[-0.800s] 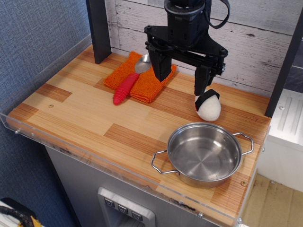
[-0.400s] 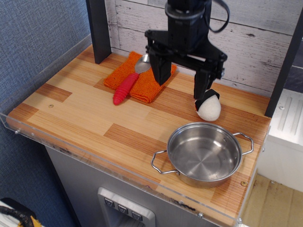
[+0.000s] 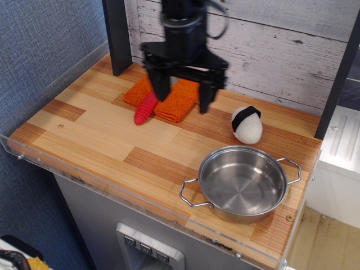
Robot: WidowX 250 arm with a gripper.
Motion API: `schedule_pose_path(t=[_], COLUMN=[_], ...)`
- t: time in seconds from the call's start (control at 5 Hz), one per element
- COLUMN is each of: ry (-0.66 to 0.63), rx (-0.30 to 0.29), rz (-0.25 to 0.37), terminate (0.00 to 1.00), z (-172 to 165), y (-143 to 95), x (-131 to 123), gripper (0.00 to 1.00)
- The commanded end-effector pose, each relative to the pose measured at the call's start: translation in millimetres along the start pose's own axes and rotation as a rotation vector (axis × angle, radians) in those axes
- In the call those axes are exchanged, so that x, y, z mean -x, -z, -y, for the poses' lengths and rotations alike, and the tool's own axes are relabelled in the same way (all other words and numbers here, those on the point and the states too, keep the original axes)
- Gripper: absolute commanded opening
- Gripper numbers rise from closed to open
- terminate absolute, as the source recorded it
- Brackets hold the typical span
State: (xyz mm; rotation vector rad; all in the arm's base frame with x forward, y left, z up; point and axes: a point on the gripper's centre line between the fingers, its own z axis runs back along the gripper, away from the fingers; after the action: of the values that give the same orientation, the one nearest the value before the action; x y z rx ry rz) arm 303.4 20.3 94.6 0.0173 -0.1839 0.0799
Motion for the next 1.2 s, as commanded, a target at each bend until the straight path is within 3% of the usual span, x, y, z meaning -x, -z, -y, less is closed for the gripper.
schedule_pose_path(t=[0.0, 0.2, 1.0], ry=[-0.205, -0.286, -0.2], rx=[-0.128, -0.173, -0.126], rz=[0.013, -0.021, -0.092], terminate=[0.0, 0.0, 0.0], z=[-60.4, -66.9, -75.0], y=[22.0, 42.9, 73.3], x=[8.1, 11.9, -16.5], gripper=[1.0, 1.0, 1.0])
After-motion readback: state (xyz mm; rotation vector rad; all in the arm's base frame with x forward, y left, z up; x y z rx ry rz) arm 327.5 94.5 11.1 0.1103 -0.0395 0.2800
